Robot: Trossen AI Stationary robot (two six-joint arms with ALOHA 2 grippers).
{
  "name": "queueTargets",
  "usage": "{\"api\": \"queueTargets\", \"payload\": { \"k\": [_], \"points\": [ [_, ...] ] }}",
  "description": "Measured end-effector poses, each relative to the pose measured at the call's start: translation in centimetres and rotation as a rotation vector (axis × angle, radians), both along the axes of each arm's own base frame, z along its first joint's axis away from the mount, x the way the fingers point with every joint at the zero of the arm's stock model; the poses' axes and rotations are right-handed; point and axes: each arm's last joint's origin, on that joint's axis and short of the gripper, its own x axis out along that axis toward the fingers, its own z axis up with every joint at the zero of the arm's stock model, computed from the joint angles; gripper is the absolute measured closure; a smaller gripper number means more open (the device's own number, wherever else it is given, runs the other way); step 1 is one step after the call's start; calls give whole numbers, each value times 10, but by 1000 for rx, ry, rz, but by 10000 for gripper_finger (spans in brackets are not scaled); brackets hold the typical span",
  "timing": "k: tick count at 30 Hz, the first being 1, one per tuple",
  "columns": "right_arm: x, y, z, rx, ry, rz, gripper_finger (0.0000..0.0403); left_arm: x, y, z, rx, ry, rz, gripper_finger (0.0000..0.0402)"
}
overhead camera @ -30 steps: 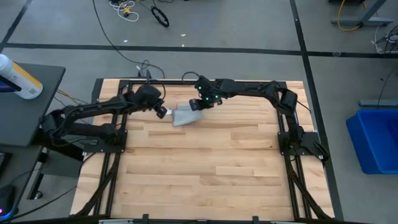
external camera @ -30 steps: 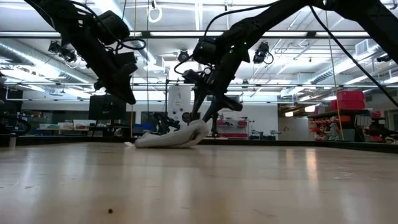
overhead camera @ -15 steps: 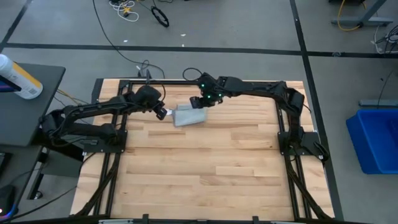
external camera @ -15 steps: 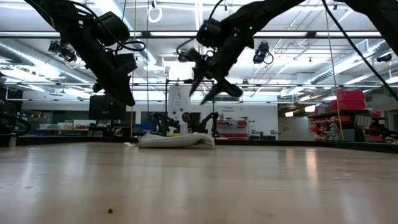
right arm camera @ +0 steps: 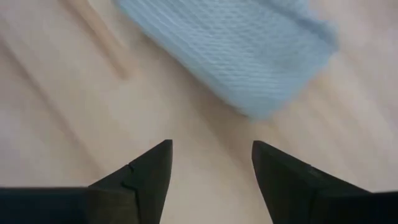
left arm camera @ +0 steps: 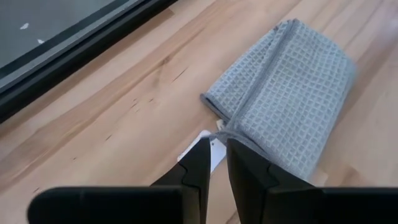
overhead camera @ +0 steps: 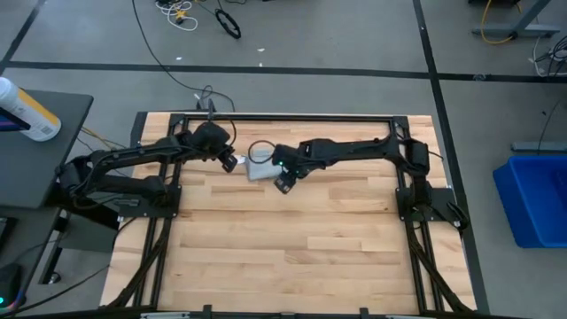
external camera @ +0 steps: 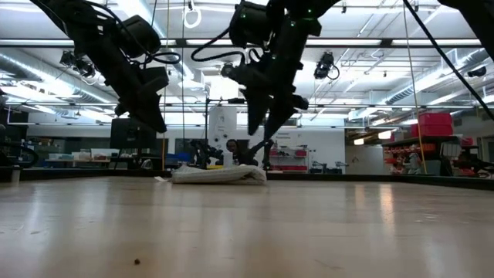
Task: Fold microfiber towels
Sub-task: Fold the gray towel
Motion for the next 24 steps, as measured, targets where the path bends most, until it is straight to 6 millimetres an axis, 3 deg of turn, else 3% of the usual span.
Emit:
{"api": "queueTargets", "payload": {
  "k": [3, 10, 14, 21, 24],
  "points": [
    [0, 1, -10, -109, 97, 125, 175, 0, 0, 0, 1, 7, -7, 343],
    [5, 0, -39, -173, 231, 387, 178, 0, 0, 0, -5, -6, 6, 343],
    [12, 5, -39, -218, 240, 455, 170, 0, 0, 0, -5, -10, 36, 343],
    [51, 22, -30, -272, 173, 608, 178, -1, 1, 0, 4, -9, 76, 343],
    [71, 26, -37, -269, 193, 645, 179, -1, 1, 1, 9, -8, 79, 343]
  ]
}}
